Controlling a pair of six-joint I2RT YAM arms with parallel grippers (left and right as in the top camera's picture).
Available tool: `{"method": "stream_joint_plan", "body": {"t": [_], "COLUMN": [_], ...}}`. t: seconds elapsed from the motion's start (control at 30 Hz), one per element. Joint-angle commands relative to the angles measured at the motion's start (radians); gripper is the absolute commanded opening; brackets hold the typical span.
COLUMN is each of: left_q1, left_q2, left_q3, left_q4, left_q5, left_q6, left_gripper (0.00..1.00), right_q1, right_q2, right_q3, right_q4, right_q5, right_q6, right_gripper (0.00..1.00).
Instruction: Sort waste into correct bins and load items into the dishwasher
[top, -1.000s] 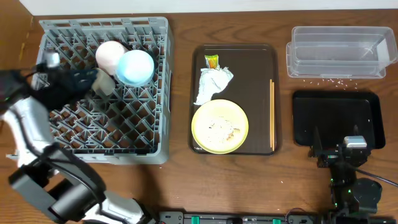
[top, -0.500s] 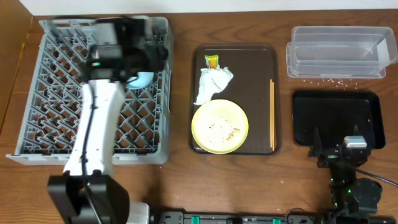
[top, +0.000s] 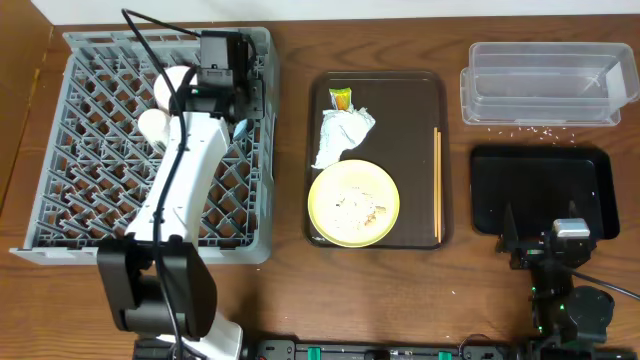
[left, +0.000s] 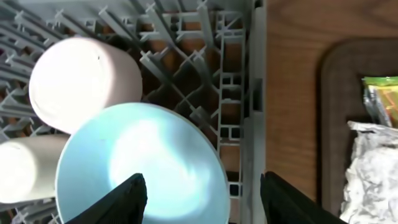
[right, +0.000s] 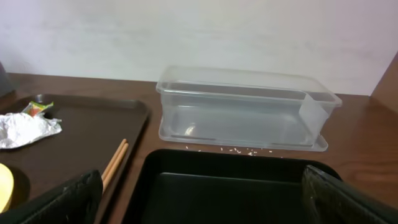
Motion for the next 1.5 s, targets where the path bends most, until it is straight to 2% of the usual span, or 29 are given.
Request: {"method": "stream_joint_plan", "body": {"t": [0.0, 0.1, 0.43, 0.63, 0.8, 1.1, 1.33, 1.47], "left_q1": [0.002, 0.002, 0.002, 0.003, 0.017, 0.032, 0.032, 0.032], "left_q2": [0.048, 0.078, 0.137, 0.137, 0.137, 0.137, 0.137, 0.137], "left_q3": [-0.013, -0.014, -0.014, -0.024, -0.033, -0.061, -0.086, -0.091], "left_q4": [-0.006, -0.009, -0.003, 0.014, 0.014, 0.024, 0.050, 0.055], "left_q5": [-0.011, 0.045, 0.033, -0.073, -0.086, -0.006, -0.007, -0.007], "left_q6": [-0.055, -0.056, -0.056, -0.056, -0.060, -0.060, -0.063, -0.063], "left_gripper": [0.59, 0.58, 0.52, 0.48, 0.44, 0.43, 0.42, 0.30], "right_q1": [-0.009, -0.008, -0.009, -0.008, -0.008, -0.008, -0.008, -0.009], "right_q2": [-0.006, -0.006, -0.006, -0.006, -0.006, -0.006, -0.006, -0.006], "right_q3": [-0.001, -0.001, -0.001, -0.001, -0.001, -0.001, -0.001, -0.001], "right_q4": [-0.004, -0.004, -0.004, -0.004, -0.004, -0.004, -0.004, -0.004], "right_q5": [-0.004, -0.004, -0.004, -0.004, -0.004, -0.004, -0.004, -0.004], "right_q6": [-0.015, -0.015, -0.015, -0.015, -0.015, -0.015, -0.015, -0.015], "right_gripper": [0.99, 0.99, 0.99, 0.99, 0.99, 0.99, 0.99, 0.99]}}
